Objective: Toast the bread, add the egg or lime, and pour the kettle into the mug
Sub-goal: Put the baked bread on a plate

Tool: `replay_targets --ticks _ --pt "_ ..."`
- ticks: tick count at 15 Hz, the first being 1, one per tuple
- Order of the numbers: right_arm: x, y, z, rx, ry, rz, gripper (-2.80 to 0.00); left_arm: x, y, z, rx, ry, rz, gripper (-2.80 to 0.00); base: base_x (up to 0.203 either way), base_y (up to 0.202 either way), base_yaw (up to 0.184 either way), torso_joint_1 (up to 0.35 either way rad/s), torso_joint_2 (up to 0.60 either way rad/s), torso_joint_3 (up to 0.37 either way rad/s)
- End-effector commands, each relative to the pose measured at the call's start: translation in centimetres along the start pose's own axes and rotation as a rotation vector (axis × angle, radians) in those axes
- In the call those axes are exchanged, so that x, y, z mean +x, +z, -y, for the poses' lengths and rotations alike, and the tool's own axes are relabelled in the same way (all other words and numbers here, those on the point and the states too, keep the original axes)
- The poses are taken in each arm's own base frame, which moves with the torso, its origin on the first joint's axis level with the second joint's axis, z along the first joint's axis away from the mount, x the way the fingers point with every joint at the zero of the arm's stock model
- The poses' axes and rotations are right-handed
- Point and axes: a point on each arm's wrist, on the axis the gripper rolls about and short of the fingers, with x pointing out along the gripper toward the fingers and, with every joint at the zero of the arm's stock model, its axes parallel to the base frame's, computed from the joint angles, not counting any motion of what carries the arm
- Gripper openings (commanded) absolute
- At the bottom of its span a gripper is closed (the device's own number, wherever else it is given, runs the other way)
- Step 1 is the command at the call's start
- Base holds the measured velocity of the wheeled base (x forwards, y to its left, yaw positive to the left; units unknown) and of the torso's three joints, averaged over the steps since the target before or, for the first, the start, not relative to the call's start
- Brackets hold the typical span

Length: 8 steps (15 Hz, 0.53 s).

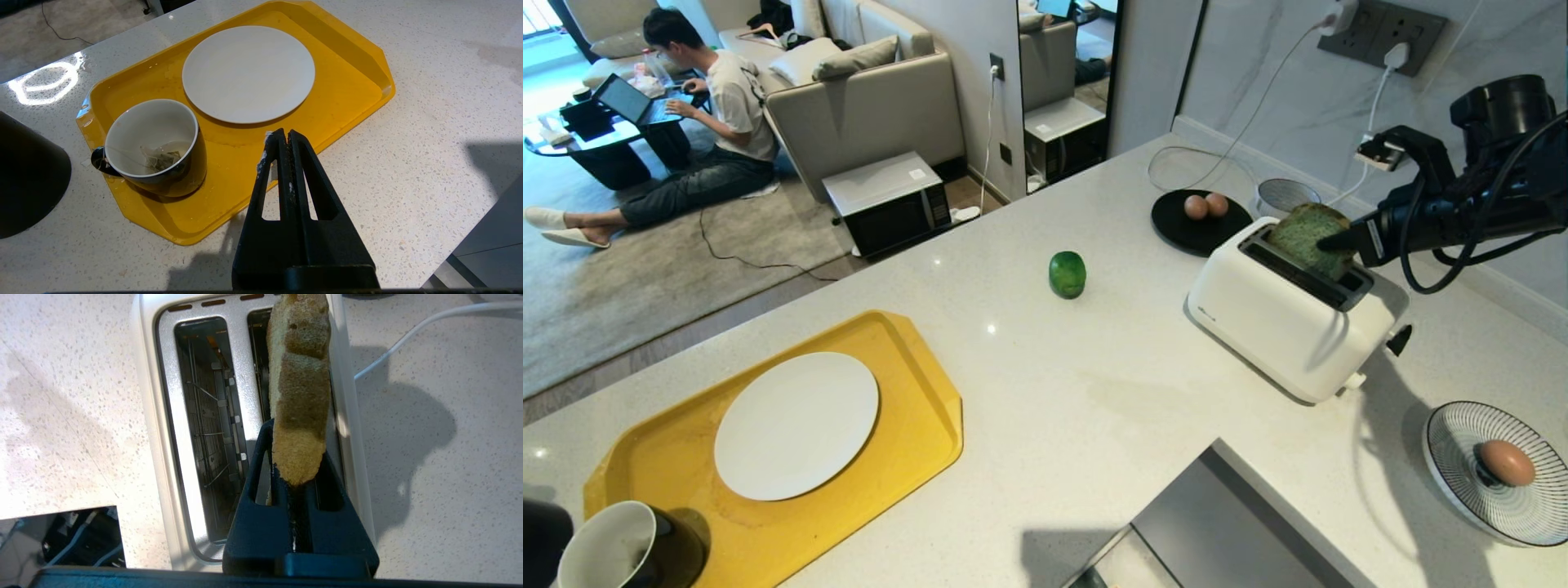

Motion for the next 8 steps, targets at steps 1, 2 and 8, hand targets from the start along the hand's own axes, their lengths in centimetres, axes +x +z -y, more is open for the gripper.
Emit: replay_targets --ticks 1,2,8 --pt "-1.4 0.5 -0.4 -0.01 -0.001 0.023 -2.8 0.0 0.0 0.0 0.0 0.001 0.0 -2.8 0.0 0.0 0.0 0.0 0.0 0.0" --pt "-2.0 0.7 -0.6 -0.011 -0.004 0.033 -2.8 0.0 0.0 0.0 0.0 0.0 0.0 -2.8 0.0 0.0 0.0 0.0 0.0 0.0" --pt "-9.8 2.5 -2.6 -0.048 -0.067 0.157 -2.8 0.0 0.0 0.0 0.0 0.002 0.0 -2.8 0.0 0.0 0.0 0.0 0.0 0.0"
